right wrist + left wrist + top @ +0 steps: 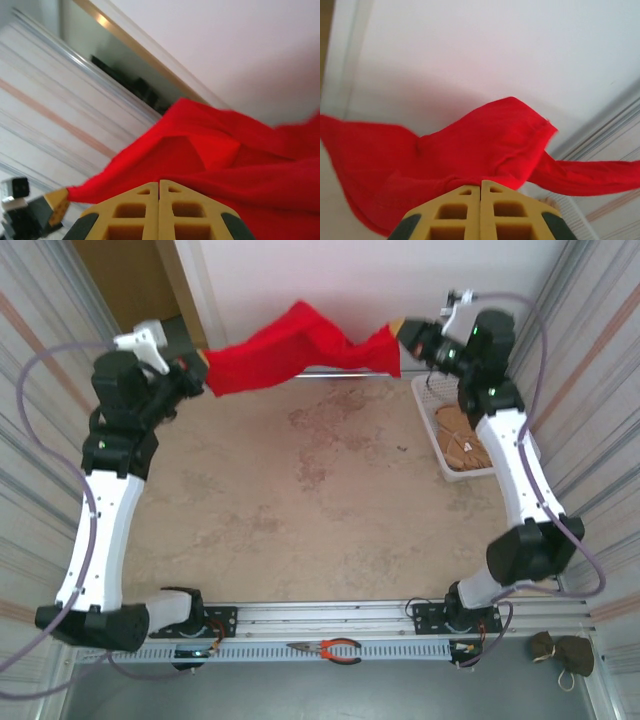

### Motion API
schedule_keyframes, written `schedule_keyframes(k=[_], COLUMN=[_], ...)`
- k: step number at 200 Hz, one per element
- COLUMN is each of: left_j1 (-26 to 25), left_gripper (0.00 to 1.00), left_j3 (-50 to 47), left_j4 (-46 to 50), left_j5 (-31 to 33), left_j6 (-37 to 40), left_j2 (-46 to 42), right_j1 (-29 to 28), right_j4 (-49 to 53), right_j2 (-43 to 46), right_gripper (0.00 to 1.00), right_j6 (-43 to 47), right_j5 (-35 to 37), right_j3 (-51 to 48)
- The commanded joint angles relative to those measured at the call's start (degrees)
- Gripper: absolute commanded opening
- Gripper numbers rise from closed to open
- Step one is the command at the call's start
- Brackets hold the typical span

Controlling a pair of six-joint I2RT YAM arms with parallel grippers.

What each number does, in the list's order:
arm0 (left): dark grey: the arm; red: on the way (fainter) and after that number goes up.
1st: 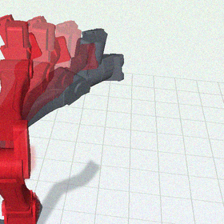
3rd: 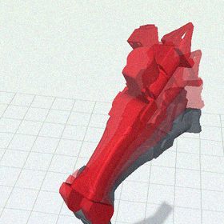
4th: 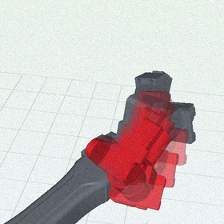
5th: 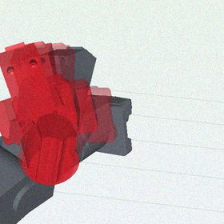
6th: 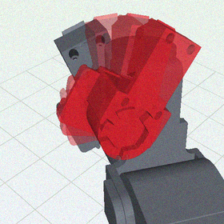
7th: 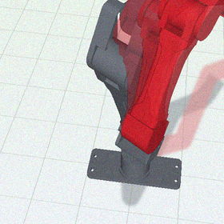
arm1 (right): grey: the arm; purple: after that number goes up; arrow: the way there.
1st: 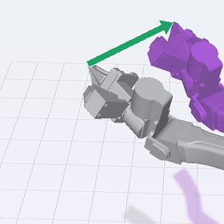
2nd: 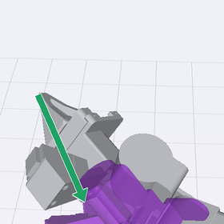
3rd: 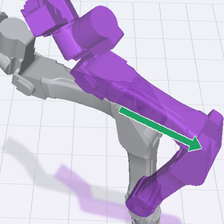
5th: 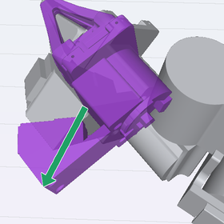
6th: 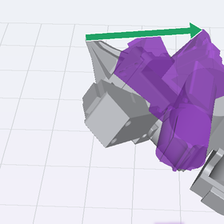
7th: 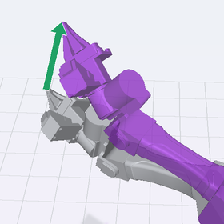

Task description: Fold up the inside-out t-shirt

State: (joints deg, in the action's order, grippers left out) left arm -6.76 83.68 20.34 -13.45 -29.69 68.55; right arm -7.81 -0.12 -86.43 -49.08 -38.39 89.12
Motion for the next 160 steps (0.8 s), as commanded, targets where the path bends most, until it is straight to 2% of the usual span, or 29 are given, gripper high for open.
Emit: schedule_keyframes(k=[1, 31, 58, 97, 133, 158, 160], left_j1=[-0.44, -3.59, -9.33, -13.63, -16.45, -18.22, -18.27], left_gripper=[0.00, 0.00, 0.00, 0.00, 0.00, 0.00, 0.00], left_j3=[-15.28, -37.18, -47.94, -54.20, -57.69, -59.66, -59.81], left_j4=[1.93, 1.13, 5.26, 10.29, 15.68, 18.25, 18.38], left_j5=[1.47, 4.88, 10.62, 14.42, 15.99, 14.17, 14.01], left_j6=[0.01, -7.96, -13.45, -19.66, -23.80, -25.28, -25.18], left_j2=[-2.62, -10.63, -14.08, -18.33, -25.55, -30.19, -30.51], right_j1=[-0.26, -1.20, -2.21, -2.29, -1.83, -0.58, -0.33], right_j4=[-3.35, -2.36, -1.00, 3.61, 14.71, 23.50, 24.27], right_j2=[2.63, 7.80, 8.15, 11.58, 22.20, 29.32, 29.38], right_gripper=[0.00, 0.00, 0.00, 0.00, 0.00, 0.00, 0.04], right_j6=[3.73, 5.88, 6.03, 5.90, 7.12, 7.07, 7.11], right_j5=[2.73, 9.60, 14.67, 18.62, 24.98, 29.80, 30.00], right_j3=[-19.88, -40.80, -51.99, -57.47, -59.89, -60.70, -60.77])
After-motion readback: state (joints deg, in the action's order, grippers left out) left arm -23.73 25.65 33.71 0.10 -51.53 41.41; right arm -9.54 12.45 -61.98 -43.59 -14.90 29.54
